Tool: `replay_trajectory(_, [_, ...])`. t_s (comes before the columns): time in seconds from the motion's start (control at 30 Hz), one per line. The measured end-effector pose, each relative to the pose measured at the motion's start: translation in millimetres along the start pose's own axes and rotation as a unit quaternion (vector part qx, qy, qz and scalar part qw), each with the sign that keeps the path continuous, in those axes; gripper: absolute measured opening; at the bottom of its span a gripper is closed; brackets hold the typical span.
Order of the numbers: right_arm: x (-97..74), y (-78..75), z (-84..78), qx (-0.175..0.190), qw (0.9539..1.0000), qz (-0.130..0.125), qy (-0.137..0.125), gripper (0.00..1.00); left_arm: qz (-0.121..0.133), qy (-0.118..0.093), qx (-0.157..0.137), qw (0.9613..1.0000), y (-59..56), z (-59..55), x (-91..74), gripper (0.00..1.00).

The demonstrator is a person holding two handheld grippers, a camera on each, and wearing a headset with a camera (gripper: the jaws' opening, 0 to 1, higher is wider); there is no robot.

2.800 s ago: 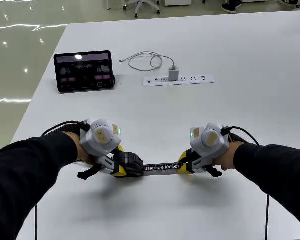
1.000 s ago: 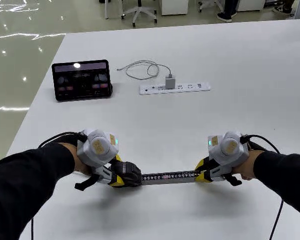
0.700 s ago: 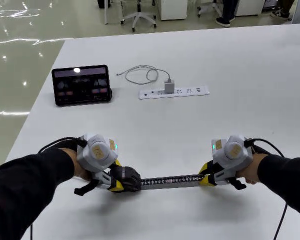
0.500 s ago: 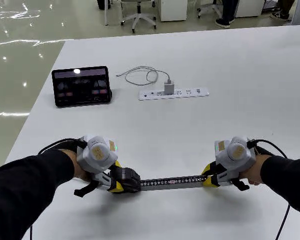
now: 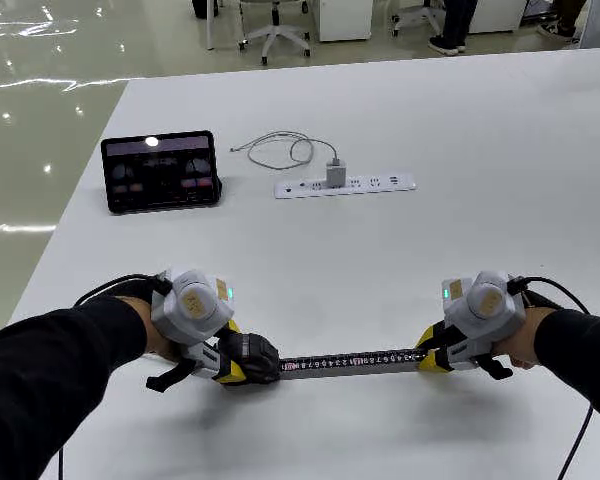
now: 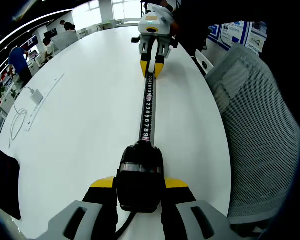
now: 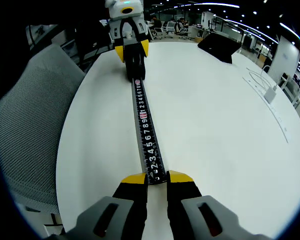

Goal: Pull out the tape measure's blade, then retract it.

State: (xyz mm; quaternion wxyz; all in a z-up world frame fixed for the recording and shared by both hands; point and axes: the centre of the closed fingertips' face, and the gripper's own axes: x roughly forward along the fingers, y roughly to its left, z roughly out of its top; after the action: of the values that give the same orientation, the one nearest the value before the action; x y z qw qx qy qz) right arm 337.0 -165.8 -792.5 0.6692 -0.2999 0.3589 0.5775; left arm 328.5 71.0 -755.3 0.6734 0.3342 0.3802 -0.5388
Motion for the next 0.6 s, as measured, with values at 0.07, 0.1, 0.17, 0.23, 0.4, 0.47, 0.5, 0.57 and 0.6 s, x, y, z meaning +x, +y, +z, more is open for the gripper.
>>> replay_trajectory(0.07, [-0.9,-0.6,-1.4,-0.001,1.0000,-0.001,0.002,0.09,0.000,0.000,0.000,1.0000,0.0,-0.1,0.1,0.29])
replay_trajectory(0.1, [-1.3,-1.0,-2.2,-0.001,1.0000,-0.001,0.003,0.09,0.001,0.000,0.000,1.0000,0.1,-0.1,0.1,0.29])
replay_trajectory(0.17, [-2.6,-1.3,-3.9,-0.001,1.0000,-0.001,0.004,0.09,0.001,0.000,-0.001,1.0000,0.1,-0.2,0.1,0.29])
replay_trajectory(0.23, [-4.4,-2.0,-6.1,0.000,1.0000,-0.002,0.005,0.09,0.001,-0.001,-0.002,1.0000,0.1,-0.2,0.2,0.29])
replay_trajectory(0.4, [-7.2,-4.6,-10.4,0.004,1.0000,-0.004,0.007,0.09,0.001,-0.001,-0.002,1.0000,0.0,0.0,0.3,0.29])
replay_trajectory(0.47, [-7.4,-4.8,-11.2,0.006,1.0000,-0.003,0.007,0.09,0.001,-0.002,-0.003,1.0000,-0.1,0.2,0.3,0.29])
replay_trajectory(0.5, [-7.6,-5.5,-11.6,0.005,1.0000,-0.003,0.008,0.09,0.001,-0.002,-0.002,1.0000,-0.1,0.2,0.3,0.29])
replay_trajectory(0.57, [-8.1,-5.8,-12.7,0.003,0.9999,-0.003,0.009,0.09,0.002,-0.002,-0.003,1.0000,-0.1,0.0,0.3,0.29])
replay_trajectory(0.6, [-8.6,-6.0,-13.5,0.004,0.9999,-0.002,0.010,0.09,0.002,-0.002,-0.003,1.0000,-0.1,0.0,0.3,0.29])
